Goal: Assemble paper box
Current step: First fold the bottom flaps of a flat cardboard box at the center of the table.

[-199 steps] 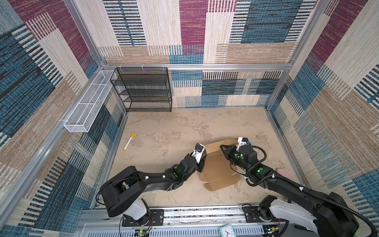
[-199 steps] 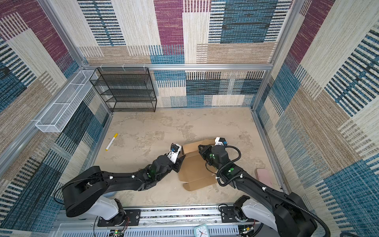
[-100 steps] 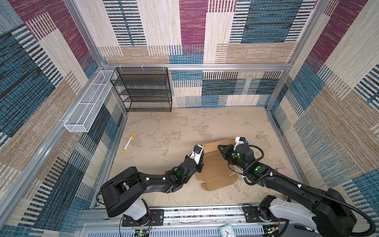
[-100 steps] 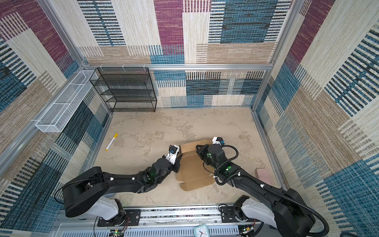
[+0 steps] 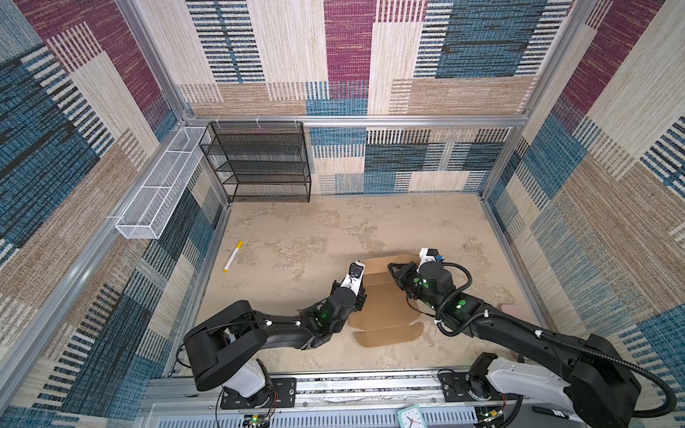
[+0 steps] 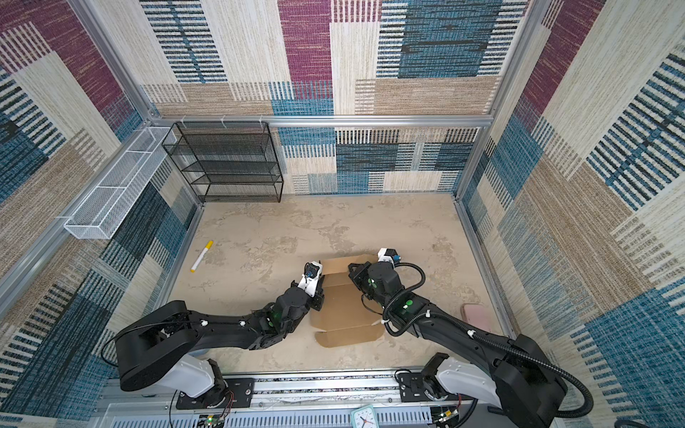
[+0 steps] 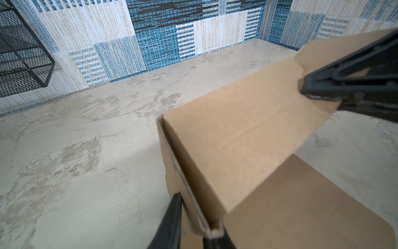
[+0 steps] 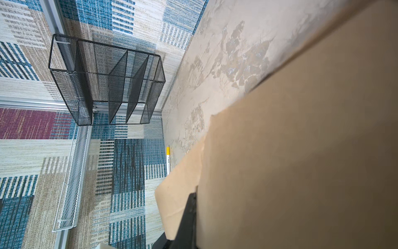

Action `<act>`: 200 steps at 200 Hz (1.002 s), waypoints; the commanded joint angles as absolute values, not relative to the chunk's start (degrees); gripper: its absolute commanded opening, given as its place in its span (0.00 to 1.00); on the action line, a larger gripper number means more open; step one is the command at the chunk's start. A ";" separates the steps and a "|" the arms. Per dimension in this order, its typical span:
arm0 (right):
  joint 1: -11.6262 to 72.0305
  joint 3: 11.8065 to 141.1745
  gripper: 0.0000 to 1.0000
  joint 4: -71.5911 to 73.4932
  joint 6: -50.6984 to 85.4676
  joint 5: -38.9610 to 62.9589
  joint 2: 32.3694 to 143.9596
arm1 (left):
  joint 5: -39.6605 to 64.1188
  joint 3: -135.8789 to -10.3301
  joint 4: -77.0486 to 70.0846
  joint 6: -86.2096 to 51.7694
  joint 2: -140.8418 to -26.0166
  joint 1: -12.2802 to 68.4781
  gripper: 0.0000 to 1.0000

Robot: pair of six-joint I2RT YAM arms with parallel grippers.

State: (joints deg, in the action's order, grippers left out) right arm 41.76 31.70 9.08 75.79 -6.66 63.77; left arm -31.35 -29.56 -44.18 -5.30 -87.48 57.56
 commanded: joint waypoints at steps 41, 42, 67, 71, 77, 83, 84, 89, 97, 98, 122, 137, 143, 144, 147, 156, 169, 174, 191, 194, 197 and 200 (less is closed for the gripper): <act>43.01 32.79 0.06 6.06 76.00 -4.41 63.81 | -31.98 -29.44 -49.49 -3.52 -88.05 57.84 0.07; 43.04 32.79 0.06 6.06 75.97 -4.40 63.81 | -31.99 -29.44 -49.44 -3.52 -88.06 57.84 0.07; 43.40 33.05 0.06 5.93 75.98 -4.44 63.73 | -31.90 -29.53 -48.89 -3.43 -88.04 57.88 0.00; 43.48 33.05 0.06 5.96 75.95 -4.48 63.72 | -31.90 -29.61 -48.71 -3.43 -87.99 57.87 0.00; 43.52 33.12 0.06 5.85 75.98 -4.53 63.80 | -32.10 -29.78 -48.25 -3.63 -88.06 57.85 0.00; 43.64 33.21 0.06 5.79 75.96 -4.55 63.82 | -32.37 -29.91 -47.92 -3.82 -88.06 57.92 0.00; 43.66 33.17 0.06 5.80 75.99 -4.52 63.81 | -32.40 -29.94 -47.87 -3.84 -88.11 57.87 0.00; 43.74 33.24 0.06 5.82 76.03 -4.50 63.89 | -32.43 -30.05 -47.74 -3.91 -88.11 57.91 0.00; 43.88 33.35 0.07 5.87 76.03 -4.47 63.93 | -32.27 -30.24 -47.72 -3.95 -88.19 57.91 0.00; 43.91 33.38 0.07 5.88 76.03 -4.43 63.96 | -32.26 -30.24 -47.72 -3.95 -88.17 57.92 0.00; 44.46 33.73 0.08 5.72 76.03 -4.39 64.16 | -32.92 -30.32 -47.70 -4.13 -88.05 57.86 0.00; 44.80 33.88 0.08 5.72 76.15 -4.63 64.09 | -33.78 -30.32 -48.03 -4.22 -88.11 57.88 0.00; 44.91 33.93 0.08 5.68 76.14 -4.66 64.07 | -34.02 -30.32 -48.24 -4.06 -88.14 57.85 0.00; 44.95 33.97 0.08 5.65 76.13 -4.66 64.07 | -34.11 -30.32 -48.24 -4.05 -88.19 57.84 0.00; 44.99 34.01 0.08 5.68 76.13 -4.70 64.07 | -34.37 -30.34 -48.32 -4.04 -88.22 57.91 0.00; 45.16 34.10 0.08 5.67 76.20 -4.79 63.99 | -34.92 -30.37 -48.05 -4.09 -88.20 57.85 0.00; 45.34 34.27 0.10 5.70 76.25 -4.77 63.90 | -36.09 -30.82 -46.77 -4.05 -88.36 57.85 0.00; 45.43 34.41 0.10 5.67 76.20 -4.83 63.90 | -36.51 -30.85 -46.28 -4.48 -88.33 57.91 0.00; 45.77 34.63 0.10 5.68 76.12 -4.88 63.98 | -37.45 -30.86 -45.60 -5.91 -88.29 57.92 0.00; 45.79 34.63 0.10 5.63 76.16 -4.86 64.00 | -37.53 -30.85 -45.31 -5.97 -88.28 57.92 0.00; 45.85 34.63 0.10 5.64 76.17 -4.84 63.99 | -37.68 -30.97 -44.96 -5.98 -88.28 57.92 0.00; 45.95 34.64 0.11 5.70 76.19 -4.97 63.98 | -38.21 -31.21 -44.47 -6.04 -88.26 57.92 0.00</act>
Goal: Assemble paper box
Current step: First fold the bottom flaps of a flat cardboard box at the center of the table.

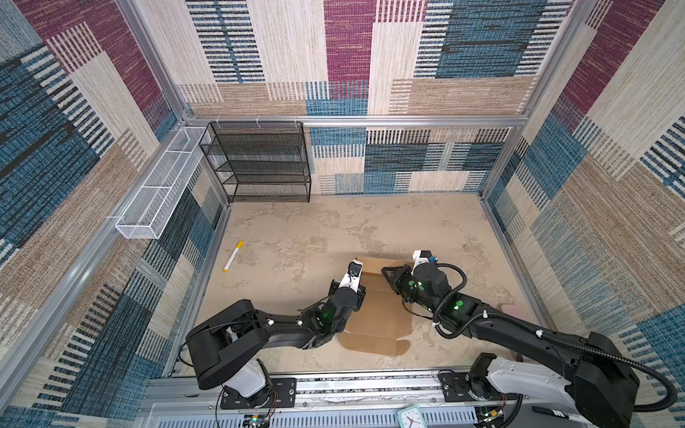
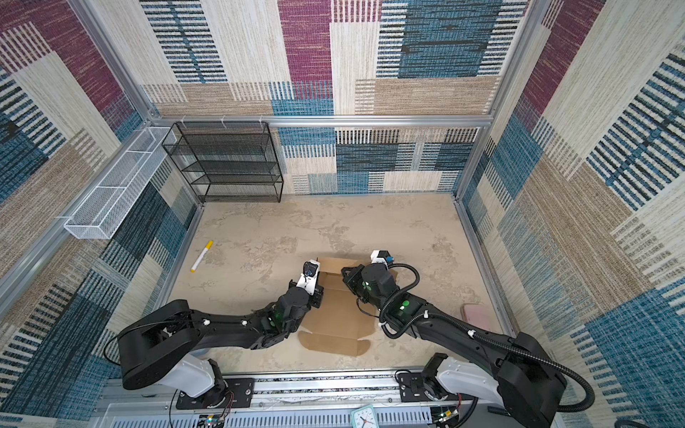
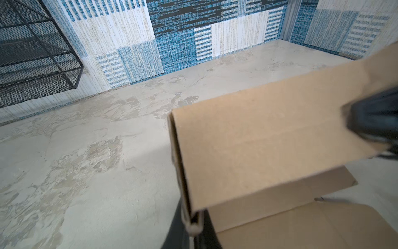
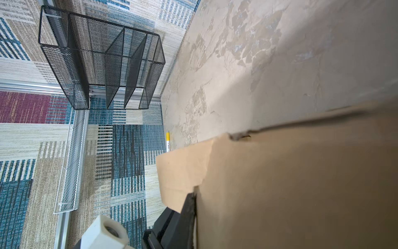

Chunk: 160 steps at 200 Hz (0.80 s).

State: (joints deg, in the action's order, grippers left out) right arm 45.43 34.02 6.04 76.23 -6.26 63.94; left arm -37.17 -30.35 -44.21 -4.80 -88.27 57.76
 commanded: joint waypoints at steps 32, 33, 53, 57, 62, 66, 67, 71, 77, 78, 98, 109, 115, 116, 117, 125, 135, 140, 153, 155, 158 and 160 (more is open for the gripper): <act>46.32 34.63 0.11 5.71 76.33 -4.98 63.76 | -40.28 -31.92 -40.55 -5.40 -87.46 57.89 0.00; 46.32 34.63 0.11 5.71 76.31 -4.99 63.79 | -40.31 -31.83 -40.66 -5.34 -87.41 57.91 0.00; 46.49 34.78 0.12 5.67 76.20 -5.06 63.48 | -42.40 -29.71 -43.80 -5.37 -86.93 57.88 0.00; 46.53 34.80 0.12 5.59 76.18 -5.11 63.38 | -42.84 -29.48 -44.16 -5.24 -86.78 57.85 0.00; 46.58 34.89 0.13 5.61 76.12 -5.15 63.24 | -43.20 -29.28 -44.14 -4.94 -86.63 57.91 0.00; 46.65 34.89 0.13 5.56 76.11 -5.22 63.13 | -43.44 -29.27 -43.85 -4.49 -86.53 57.90 0.00; 46.66 34.89 0.14 5.50 76.11 -5.24 63.12 | -43.47 -29.27 -43.77 -4.40 -86.46 57.91 0.00; 46.65 34.97 0.14 5.44 76.06 -5.30 63.04 | -43.88 -29.32 -43.34 -3.98 -86.36 57.89 0.00; 46.73 34.98 0.16 5.29 76.03 -5.30 62.86 | -44.51 -29.22 -42.99 -3.56 -86.38 57.84 0.00; 46.74 34.98 0.16 5.28 75.98 -5.33 62.85 | -44.71 -29.20 -42.94 -3.49 -86.39 57.88 0.00; 46.82 35.15 0.21 5.10 75.77 -5.36 62.34 | -46.49 -27.55 -43.76 -2.76 -86.12 57.67 0.00; 46.92 35.16 0.22 5.16 75.72 -5.27 61.93 | -47.00 -26.71 -44.01 -1.93 -86.02 57.63 0.00; 46.89 35.23 0.23 5.08 75.61 -5.21 61.73 | -47.45 -26.22 -44.46 -1.18 -86.04 57.57 0.00; 46.91 35.24 0.23 5.04 75.60 -5.20 61.67 | -47.54 -26.12 -44.56 -1.03 -86.04 57.62 0.00; 46.92 35.24 0.24 5.07 75.59 -5.19 61.60 | -47.63 -26.02 -44.69 -0.91 -85.96 57.64 0.00; 46.93 35.47 0.25 4.75 75.58 -5.27 61.23 | -48.36 -25.28 -45.27 -0.17 -85.67 57.65 0.00; 46.93 35.72 0.27 4.45 75.41 -5.34 60.70 | -48.75 -24.41 -45.78 0.59 -85.19 57.50 0.00; 46.92 35.89 0.29 4.41 75.32 -5.32 60.52 | -49.06 -24.14 -45.79 0.99 -84.93 57.48 0.00; 46.93 36.58 0.31 3.98 74.78 -5.35 60.21 | -49.39 -23.30 -46.22 1.98 -84.17 57.35 0.00; 46.96 36.74 0.31 3.92 74.75 -5.31 60.21 | -49.42 -23.12 -46.40 2.14 -84.02 57.32 0.00; 47.00 36.98 0.32 3.68 74.62 -5.20 60.21 | -49.40 -22.77 -46.75 2.38 -83.82 57.38 0.00; 46.97 37.19 0.32 3.51 74.53 -5.23 60.21 | -49.40 -22.55 -46.93 2.48 -83.64 57.35 0.00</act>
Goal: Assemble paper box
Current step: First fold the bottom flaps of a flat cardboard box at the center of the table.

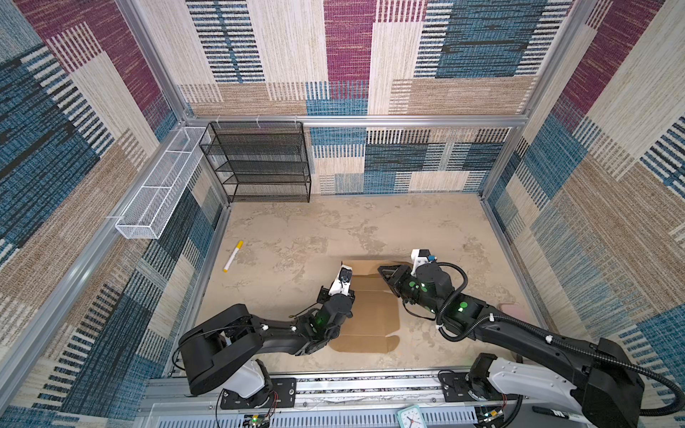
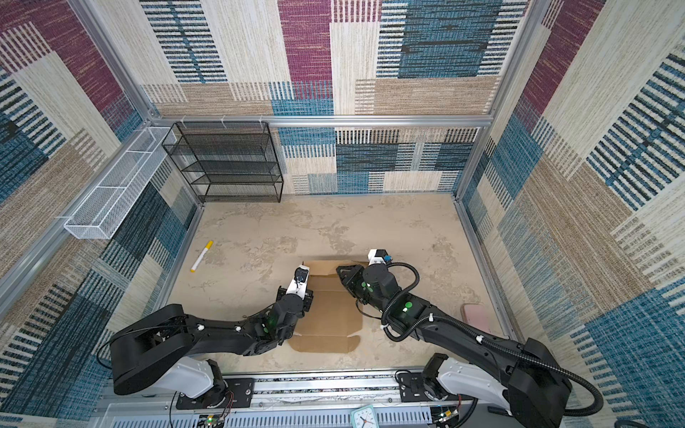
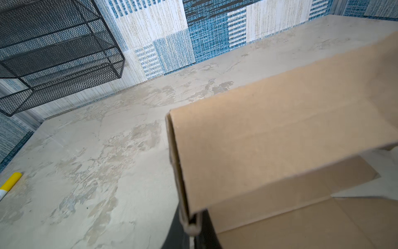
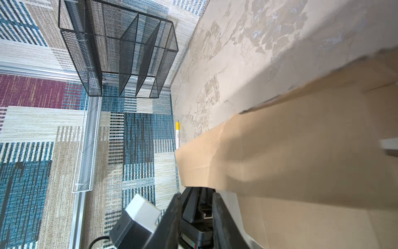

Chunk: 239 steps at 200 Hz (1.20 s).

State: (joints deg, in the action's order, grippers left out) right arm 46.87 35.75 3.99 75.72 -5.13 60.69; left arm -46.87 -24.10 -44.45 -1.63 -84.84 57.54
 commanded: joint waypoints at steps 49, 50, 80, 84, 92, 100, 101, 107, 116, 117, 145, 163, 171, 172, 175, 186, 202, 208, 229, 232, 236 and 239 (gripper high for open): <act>47.02 42.55 0.37 2.51 71.17 -4.75 63.42 | -45.66 -18.57 -46.76 1.86 -79.80 56.03 0.00; 47.02 42.72 0.38 2.57 71.05 -4.66 63.62 | -45.59 -18.51 -46.67 1.81 -79.72 56.01 0.00; 47.02 48.25 0.39 4.59 68.63 -1.07 70.07 | -43.13 -16.96 -46.62 2.85 -78.03 55.51 0.00; 47.02 49.02 0.40 4.99 68.41 -0.49 71.03 | -42.84 -16.88 -46.31 2.88 -77.78 55.36 0.00; 46.97 50.81 0.40 5.18 67.30 0.30 72.83 | -42.02 -16.55 -46.06 2.86 -77.46 55.12 0.00; 46.98 52.76 0.40 5.07 65.87 0.87 74.70 | -40.97 -16.18 -45.90 2.90 -77.19 54.88 0.00; 47.00 53.01 0.40 5.04 65.72 0.96 74.88 | -40.88 -16.18 -45.85 2.86 -77.14 54.86 0.00; 46.97 54.08 0.40 5.08 65.19 1.46 75.93 | -40.53 -16.00 -45.52 2.81 -76.96 54.76 0.00; 47.02 55.26 0.40 5.66 64.53 2.37 77.50 | -39.94 -16.03 -45.10 2.64 -76.66 54.65 0.00; 47.02 55.31 0.40 5.73 64.52 2.37 77.64 | -39.83 -16.01 -45.09 2.59 -76.61 54.66 0.00; 46.98 56.47 0.40 5.98 63.89 3.19 81.06 | -38.42 -16.68 -43.65 2.85 -76.51 54.41 0.00; 47.01 55.84 0.40 6.86 63.91 3.63 82.62 | -38.31 -16.86 -43.59 2.81 -77.20 54.10 0.00; 46.96 55.72 0.40 7.16 63.95 3.98 83.24 | -38.21 -16.77 -43.64 2.81 -77.49 53.97 0.00; 46.99 55.72 0.40 7.18 63.92 4.01 83.32 | -38.27 -16.82 -43.66 2.81 -77.55 53.97 0.00; 47.02 55.72 0.40 7.19 63.98 4.07 83.54 | -38.26 -16.75 -43.72 2.74 -77.67 53.84 0.00; 47.02 55.81 0.40 7.51 63.75 4.39 84.17 | -38.36 -16.68 -44.01 2.64 -78.11 53.67 0.00; 47.02 56.16 0.40 7.31 63.09 4.06 84.85 | -38.40 -16.70 -44.03 2.64 -78.64 53.56 0.00; 46.97 56.17 0.40 7.33 62.91 3.97 85.04 | -38.46 -16.78 -44.06 2.64 -78.81 53.45 0.00; 47.01 55.59 0.41 7.60 62.91 3.85 85.62 | -38.82 -16.75 -44.35 2.38 -79.60 53.36 0.00; 47.02 55.55 0.41 7.64 62.85 3.87 85.73 | -38.84 -16.76 -44.38 2.30 -79.75 53.41 0.00; 47.01 55.47 0.41 7.61 62.93 3.87 85.90 | -38.91 -16.77 -44.45 2.21 -79.92 53.38 0.01; 46.98 55.46 0.40 7.64 62.97 3.85 85.98 | -39.01 -16.71 -44.59 2.20 -80.05 53.36 0.01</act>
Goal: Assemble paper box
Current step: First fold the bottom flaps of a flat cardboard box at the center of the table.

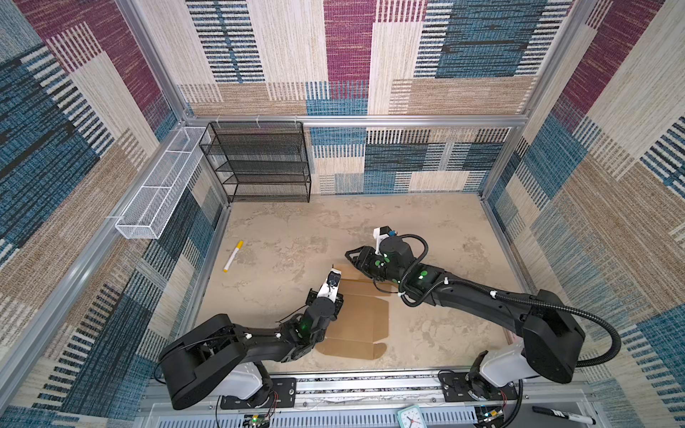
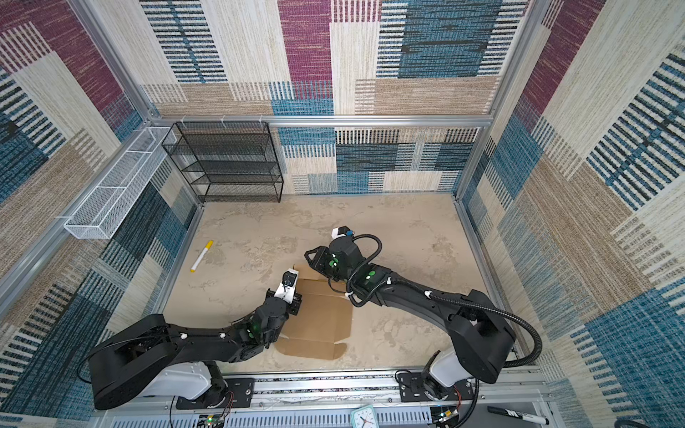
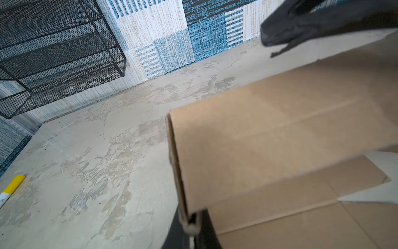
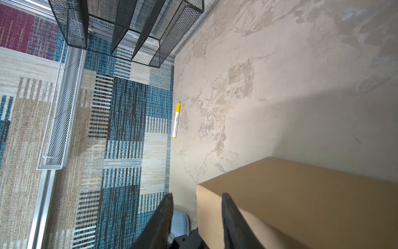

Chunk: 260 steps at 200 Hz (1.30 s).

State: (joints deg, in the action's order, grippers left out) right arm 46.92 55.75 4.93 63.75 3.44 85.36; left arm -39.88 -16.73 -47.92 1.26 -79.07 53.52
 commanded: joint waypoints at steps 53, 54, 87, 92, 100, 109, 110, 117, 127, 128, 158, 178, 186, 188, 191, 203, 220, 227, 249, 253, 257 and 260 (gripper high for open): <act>46.98 54.84 0.41 8.05 63.01 3.47 86.54 | -39.21 -16.72 -46.22 2.29 -82.21 53.35 0.17; 46.96 54.84 0.41 8.02 63.01 3.49 86.56 | -39.25 -16.75 -46.27 2.29 -82.24 53.35 0.17; 46.98 54.59 0.40 8.15 63.02 3.42 86.82 | -39.00 -17.02 -47.69 2.47 -84.36 53.33 0.21; 47.01 54.60 0.41 8.17 63.06 3.38 86.87 | -38.95 -17.01 -48.00 2.42 -84.64 53.30 0.22; 46.96 54.43 0.40 8.11 63.18 3.43 86.93 | -39.14 -16.90 -48.52 2.46 -85.03 53.35 0.24; 46.92 54.32 0.40 8.09 63.19 3.43 86.95 | -39.20 -16.87 -48.99 2.55 -85.46 53.28 0.27; 46.93 54.27 0.40 8.17 63.24 3.38 86.98 | -39.24 -16.83 -49.02 2.55 -85.49 53.32 0.27; 46.93 54.23 0.41 8.22 63.22 3.41 86.88 | -39.58 -16.83 -49.40 2.50 -85.75 53.28 0.29; 46.93 54.06 0.41 8.37 63.27 3.49 86.92 | -39.76 -16.75 -50.49 2.87 -86.15 53.34 0.31; 46.93 54.10 0.40 8.36 63.28 3.50 86.88 | -39.75 -16.81 -50.60 2.93 -86.14 53.34 0.30; 46.93 53.97 0.40 8.35 63.25 3.52 86.93 | -39.91 -17.21 -52.62 3.51 -86.68 53.23 0.33; 46.90 53.62 0.40 8.48 63.34 3.51 86.87 | -39.65 -17.67 -53.71 4.02 -87.10 52.67 0.34; 46.90 53.53 0.40 8.60 63.25 3.41 86.90 | -39.47 -17.84 -54.27 4.15 -87.31 52.35 0.34; 46.93 53.53 0.40 8.57 63.23 3.38 86.85 | -39.44 -17.86 -54.42 4.20 -87.35 52.24 0.34; 46.92 53.46 0.41 8.49 63.20 3.30 86.89 | -39.32 -17.84 -54.67 4.22 -87.46 52.07 0.34; 46.93 53.31 0.40 8.50 63.19 3.10 86.82 | -38.98 -17.95 -56.00 4.21 -88.00 51.30 0.35; 46.84 53.17 0.40 8.54 63.28 3.11 86.77 | -37.48 -18.26 -57.05 3.75 -88.46 50.14 0.35; 46.82 53.17 0.40 8.52 63.28 3.12 86.75 | -36.63 -18.52 -56.96 3.53 -88.58 49.85 0.35; 46.85 52.92 0.40 8.35 63.26 2.96 86.42 | -36.08 -18.84 -58.04 3.92 -89.27 49.40 0.34; 46.85 52.83 0.40 8.46 63.20 2.98 86.44 | -35.92 -18.79 -58.79 4.10 -89.46 49.31 0.34; 46.85 52.82 0.40 8.45 63.27 2.91 86.37 | -35.78 -18.58 -59.38 4.17 -89.55 49.23 0.34; 46.80 52.78 0.40 8.45 63.20 2.86 86.38 | -35.46 -18.52 -59.82 4.21 -89.58 49.15 0.34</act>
State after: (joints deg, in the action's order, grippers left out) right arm 46.85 53.15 7.94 63.57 3.40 86.70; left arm -37.15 -18.57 -54.89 3.16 -88.97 49.63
